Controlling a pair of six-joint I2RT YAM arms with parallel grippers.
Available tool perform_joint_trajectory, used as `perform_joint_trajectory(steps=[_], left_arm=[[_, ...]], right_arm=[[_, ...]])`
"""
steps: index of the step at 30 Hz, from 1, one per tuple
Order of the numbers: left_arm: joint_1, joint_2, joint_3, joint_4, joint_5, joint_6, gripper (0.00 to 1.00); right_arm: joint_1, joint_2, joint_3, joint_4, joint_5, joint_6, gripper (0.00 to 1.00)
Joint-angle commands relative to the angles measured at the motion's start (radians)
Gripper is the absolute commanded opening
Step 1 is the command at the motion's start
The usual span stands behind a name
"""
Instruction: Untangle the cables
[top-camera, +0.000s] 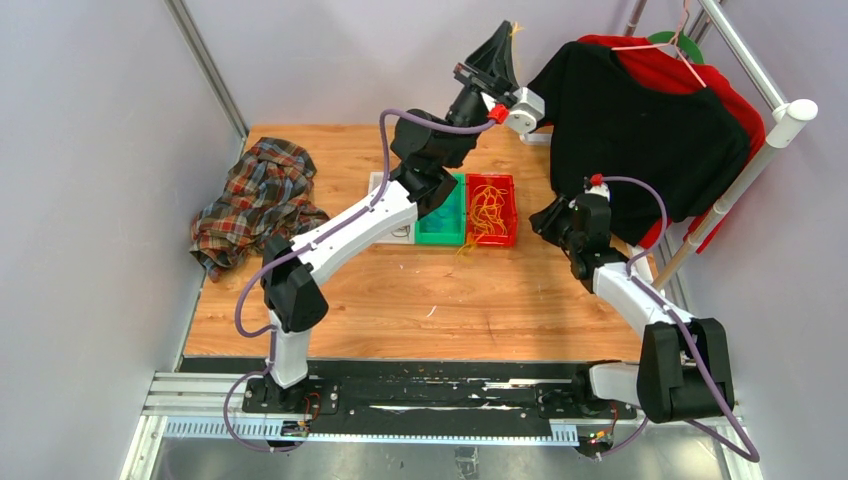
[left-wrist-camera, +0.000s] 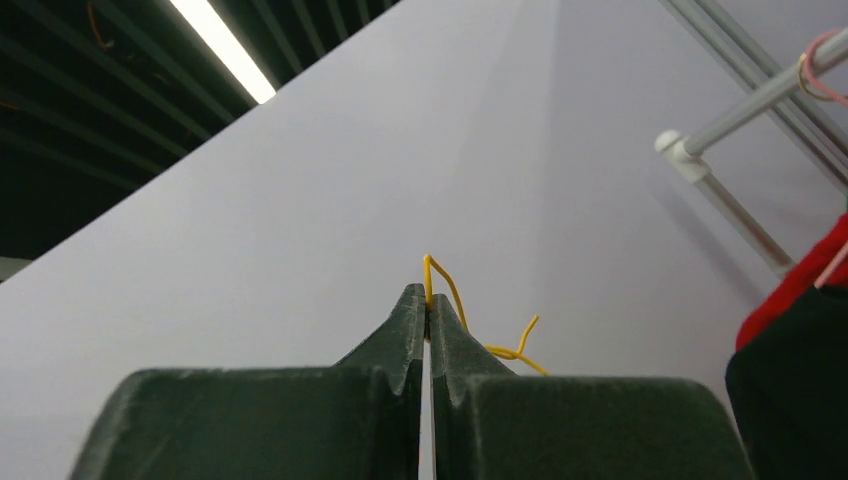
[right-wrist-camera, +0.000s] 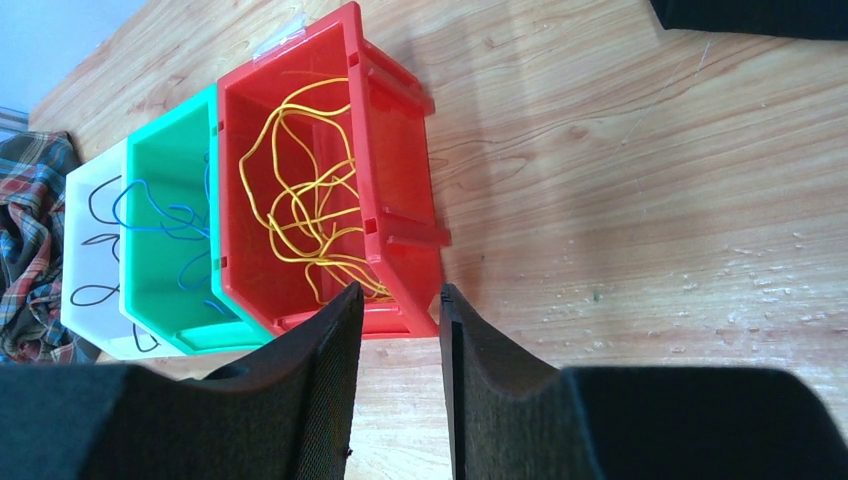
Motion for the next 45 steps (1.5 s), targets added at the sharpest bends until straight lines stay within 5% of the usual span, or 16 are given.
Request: perform_joint_trajectory(steps=[1, 17, 27, 33, 45], left_arm=[[-0.001, -0.043, -0.085, 0.033, -0.038, 0.002, 0.01], [0.027, 0.045, -0.090, -0.059, -0.075, 0.039, 0.01], [0.028, -0.016, -0.244, -0.535, -0.131, -0.221, 0.01], [0.029, 0.000, -0.251, -0.802, -0.084, -0.249, 0.00], [0.020, 0.212, 0.006, -1.147, -0.025, -0.359, 0.00]], right_arm=[[-0.015, -0.023, -0.003, -0.022, 0.001, -0.008, 0.34], [-0.034, -0.038, -0.016, -0.026, 0.016, -0.008, 0.34], [-0.040, -0.051, -0.022, -0.027, 0.031, 0.002, 0.33], [-0.052, -0.060, -0.033, -0.028, 0.040, 0.011, 0.33], [-0.064, -0.075, -0.042, -0.039, 0.060, 0.012, 0.33]])
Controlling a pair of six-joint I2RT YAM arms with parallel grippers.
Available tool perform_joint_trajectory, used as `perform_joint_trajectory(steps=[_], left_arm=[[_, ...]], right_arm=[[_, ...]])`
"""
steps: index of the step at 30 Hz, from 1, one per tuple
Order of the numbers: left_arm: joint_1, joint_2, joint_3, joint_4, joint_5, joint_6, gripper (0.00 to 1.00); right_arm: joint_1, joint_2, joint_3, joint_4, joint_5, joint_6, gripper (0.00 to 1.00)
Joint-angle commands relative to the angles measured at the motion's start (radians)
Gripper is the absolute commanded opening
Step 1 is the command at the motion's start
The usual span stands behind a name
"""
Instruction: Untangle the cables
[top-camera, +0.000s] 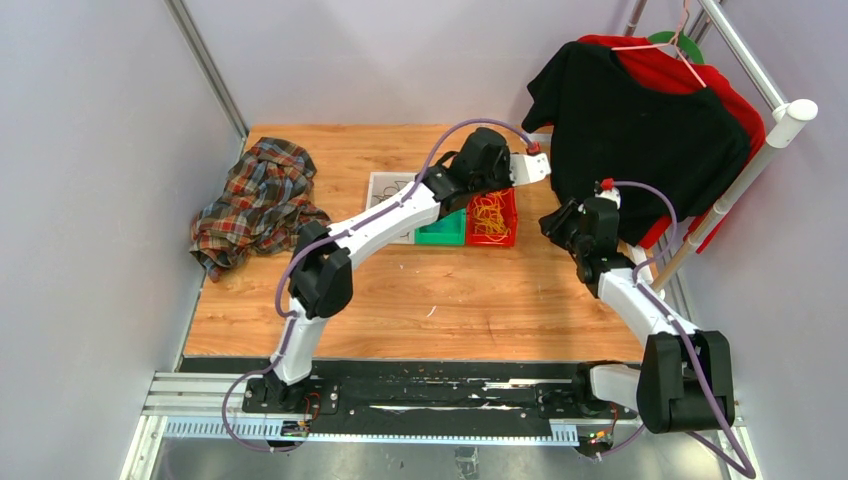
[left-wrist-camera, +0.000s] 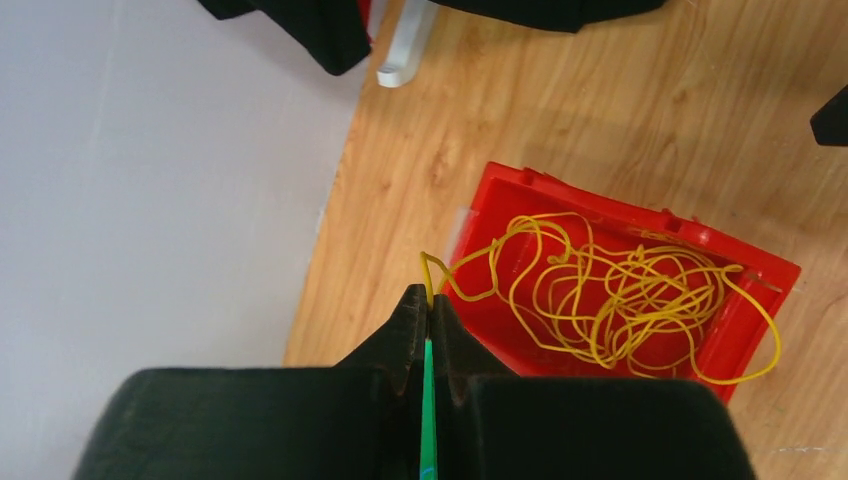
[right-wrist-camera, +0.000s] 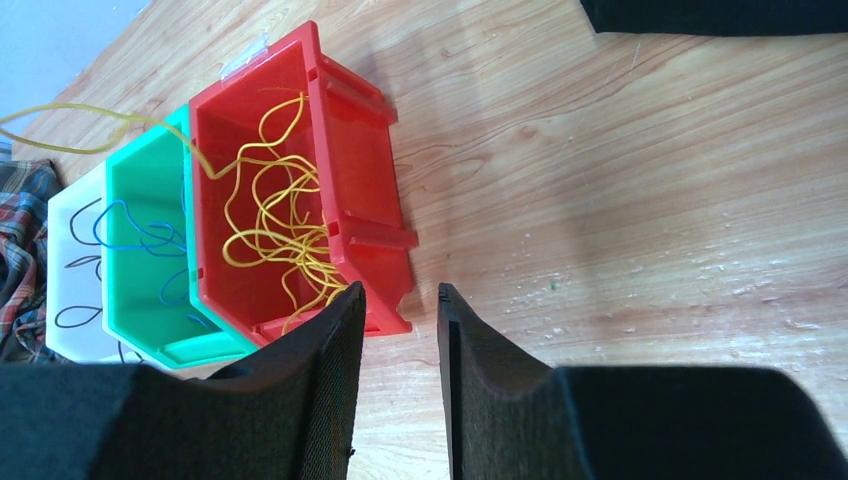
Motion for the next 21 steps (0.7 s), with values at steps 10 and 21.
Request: perform_joint_trajectory(steps=[10, 21], left_arm=[[-0.003, 0.199, 0.091, -0.147, 0.004, -0.073, 0.03], [0.050, 0.109, 0.355, -0.667, 0.310, -0.125, 0.98]], right_arm=[[-0.037, -0.011, -0.025, -0.012, 0.049, 0.013, 0.34], [-0.038, -0.002, 0.089, -0.183, 0.056, -0.040, 0.65]])
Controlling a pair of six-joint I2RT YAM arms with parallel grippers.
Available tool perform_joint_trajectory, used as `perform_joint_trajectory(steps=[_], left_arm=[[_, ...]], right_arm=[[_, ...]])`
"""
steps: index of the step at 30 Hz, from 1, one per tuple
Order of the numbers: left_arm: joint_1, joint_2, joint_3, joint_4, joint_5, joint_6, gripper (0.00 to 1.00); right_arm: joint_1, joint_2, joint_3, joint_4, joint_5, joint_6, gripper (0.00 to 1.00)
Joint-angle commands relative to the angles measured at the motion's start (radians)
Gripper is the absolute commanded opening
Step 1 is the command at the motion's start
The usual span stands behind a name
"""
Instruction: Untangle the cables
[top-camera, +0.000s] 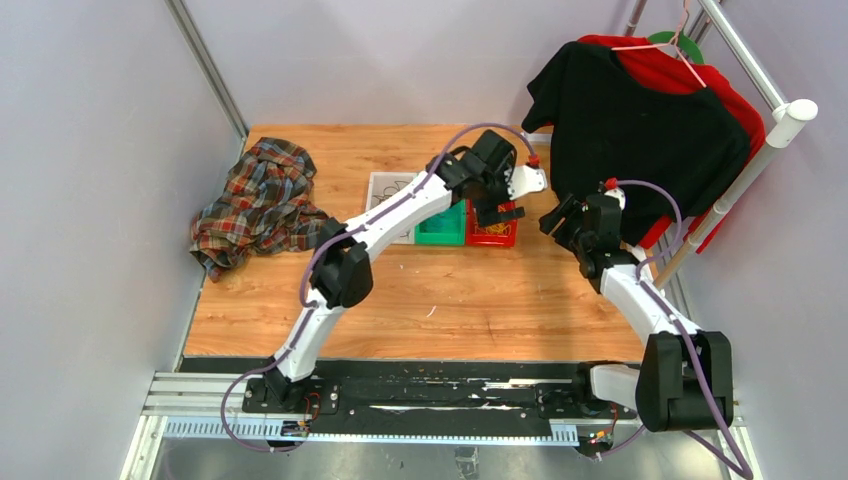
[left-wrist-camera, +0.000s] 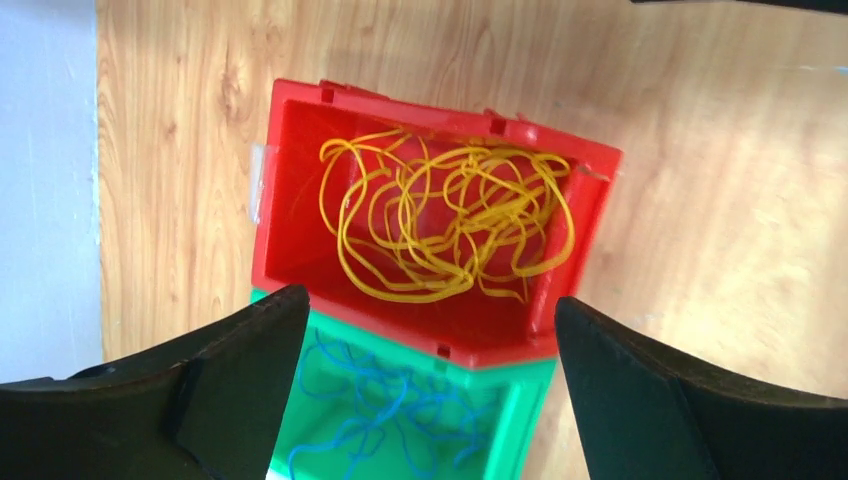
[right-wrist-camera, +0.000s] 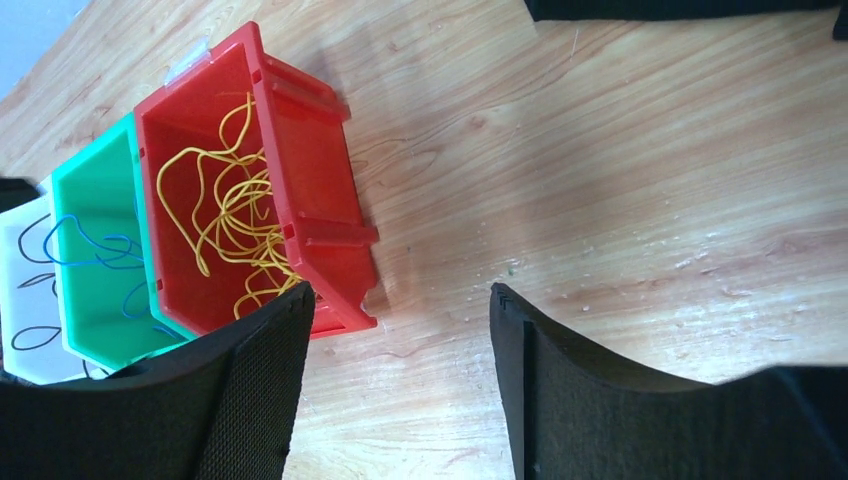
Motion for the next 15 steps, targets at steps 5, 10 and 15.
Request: perform_joint_trajectory(steps=[5, 10, 15], left_arm=[[0.084, -0.366, -0.032, -0.318, 0.250, -0.099, 0.98], [0.236, -0.639, -0.258, -0.324, 0.316, -0.266, 0.98], [0.536, -0.985, -0.813, 0.051, 0.274, -0.402, 0.98]], right_arm=[[0.014, -0.039, 0.051, -0.106, 0.067, -0.104, 0.67], [0.183, -0.088, -0.038, 0.019, 0.328, -0.282, 0.68], [0.223, -0.079, -0.058, -0.030, 0.596, -0.356, 0.69]])
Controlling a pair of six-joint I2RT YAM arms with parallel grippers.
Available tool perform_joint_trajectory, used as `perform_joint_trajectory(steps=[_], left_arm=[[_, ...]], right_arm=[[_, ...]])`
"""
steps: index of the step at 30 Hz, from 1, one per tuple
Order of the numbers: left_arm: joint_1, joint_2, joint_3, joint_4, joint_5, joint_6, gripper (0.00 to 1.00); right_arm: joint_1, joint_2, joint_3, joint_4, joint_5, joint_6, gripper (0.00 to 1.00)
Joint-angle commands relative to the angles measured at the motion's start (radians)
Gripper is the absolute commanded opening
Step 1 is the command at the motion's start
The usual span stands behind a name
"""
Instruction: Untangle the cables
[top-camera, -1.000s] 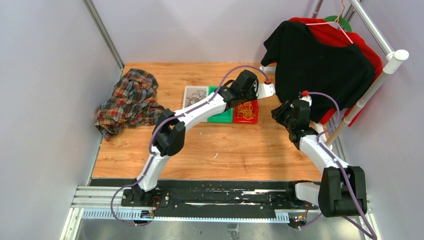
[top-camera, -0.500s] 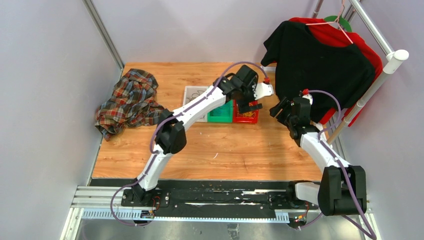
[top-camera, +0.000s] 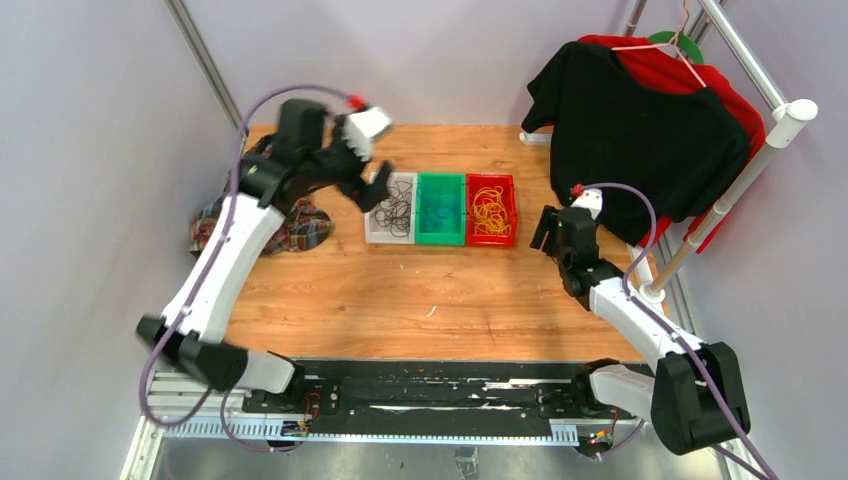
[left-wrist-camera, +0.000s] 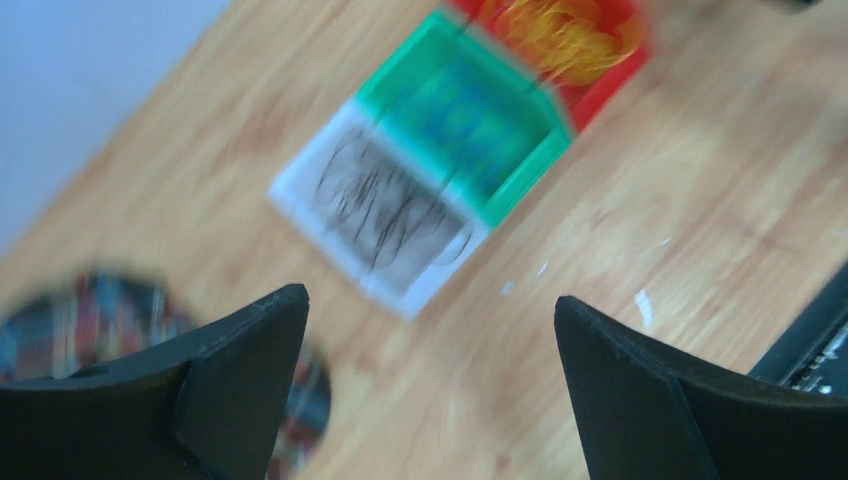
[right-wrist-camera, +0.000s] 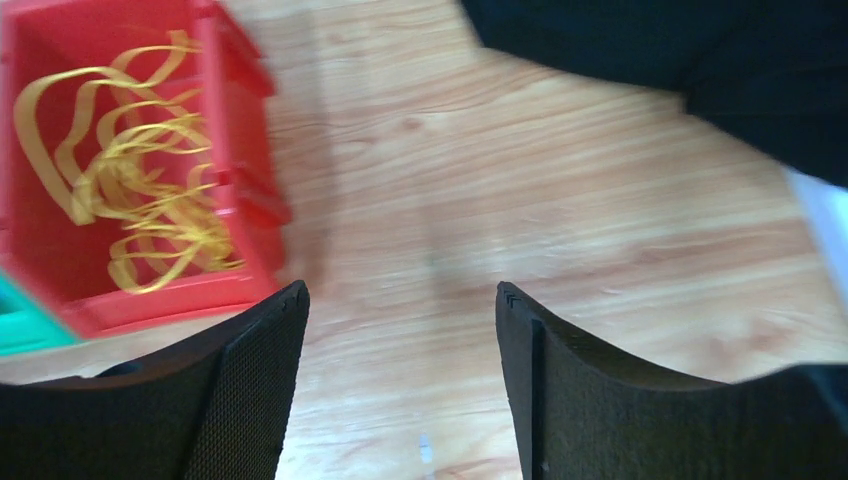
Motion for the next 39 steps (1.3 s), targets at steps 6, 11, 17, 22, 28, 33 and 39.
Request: perform_joint_trajectory(steps=[6, 11, 17, 22, 28, 33, 39], left_arm=[[0.402, -0.482, -1.043, 0.831, -0.142, -0.257, 0.98], [0.405, -0.493, -1.343, 1.254, -0.195, -0.262, 0.98], [0.406, -0.400, -1.484, 1.556, -0.307, -0.201, 0.98], [0.413, -0.306, -1.562, 1.739, -0.295, -0.223, 0.98], [0.413, -0.132, -1.689, 2.169, -0.320, -0.256, 0.98], [0.413, -0.149, -1.613, 1.986, -0.345, -0.265, 0.98], [0.413, -0.117, -1.606, 2.002, -0.407, -0.301, 0.98]], right_arm=[[0.013, -0.068, -0.172, 0.234, 0.431, -0.224, 0.71], [0.014, -0.052, -0.290, 0.508, 0.433, -0.385, 0.72], [-0.025, -0.013, -0.435, 0.739, 0.500, -0.395, 0.72], [-0.089, 0.067, -0.443, 0.840, 0.427, -0.380, 0.72], [-0.112, 0.205, -0.466, 1.006, 0.080, -0.495, 0.72], [-0.158, 0.253, -0.384, 0.901, -0.034, -0.495, 0.73], [-0.185, 0.267, -0.357, 0.862, -0.041, -0.468, 0.73]])
